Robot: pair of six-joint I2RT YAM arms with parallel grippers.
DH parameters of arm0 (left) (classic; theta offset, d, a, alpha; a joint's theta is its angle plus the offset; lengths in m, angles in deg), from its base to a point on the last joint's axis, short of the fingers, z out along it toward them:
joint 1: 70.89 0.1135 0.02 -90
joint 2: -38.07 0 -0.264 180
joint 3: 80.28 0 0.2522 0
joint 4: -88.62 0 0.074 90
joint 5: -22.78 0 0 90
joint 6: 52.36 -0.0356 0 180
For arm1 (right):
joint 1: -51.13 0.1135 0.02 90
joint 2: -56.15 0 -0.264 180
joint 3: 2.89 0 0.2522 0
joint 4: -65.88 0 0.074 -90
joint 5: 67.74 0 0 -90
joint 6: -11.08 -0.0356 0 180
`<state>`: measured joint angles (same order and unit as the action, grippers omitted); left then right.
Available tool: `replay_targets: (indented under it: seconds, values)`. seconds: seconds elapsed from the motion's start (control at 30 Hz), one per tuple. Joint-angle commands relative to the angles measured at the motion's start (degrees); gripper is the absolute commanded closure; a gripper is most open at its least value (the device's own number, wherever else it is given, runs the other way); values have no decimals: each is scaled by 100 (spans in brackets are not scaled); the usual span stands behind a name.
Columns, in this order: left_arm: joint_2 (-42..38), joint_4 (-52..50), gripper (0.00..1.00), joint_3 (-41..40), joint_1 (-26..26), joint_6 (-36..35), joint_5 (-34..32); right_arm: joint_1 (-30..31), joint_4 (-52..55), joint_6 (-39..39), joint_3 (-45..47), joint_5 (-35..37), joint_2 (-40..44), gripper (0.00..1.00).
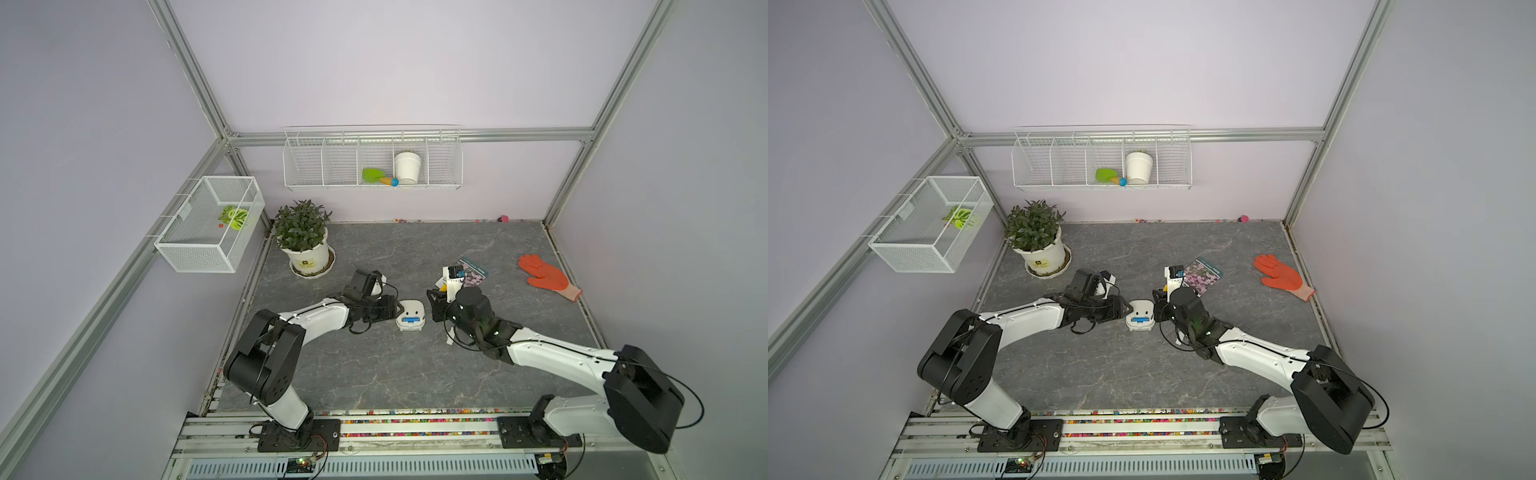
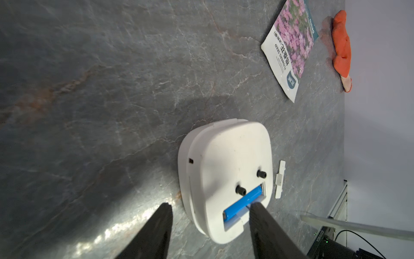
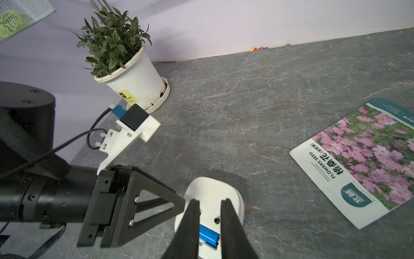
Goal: Remove the battery from the alarm
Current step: Release the battery from the alarm.
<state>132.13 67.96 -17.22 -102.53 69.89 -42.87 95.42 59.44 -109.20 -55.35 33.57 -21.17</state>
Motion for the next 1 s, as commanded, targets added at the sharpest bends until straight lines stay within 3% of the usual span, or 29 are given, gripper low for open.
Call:
replay_targets:
  seconds: [0.0,0.97]
  values:
    - [54,-117,42,14,-36,-113,69,39,-333,-99,-177,142,-155,100]
    - [213,-378,58,22,-166,-179,-37,229,-45,138,-458,537,-800,100]
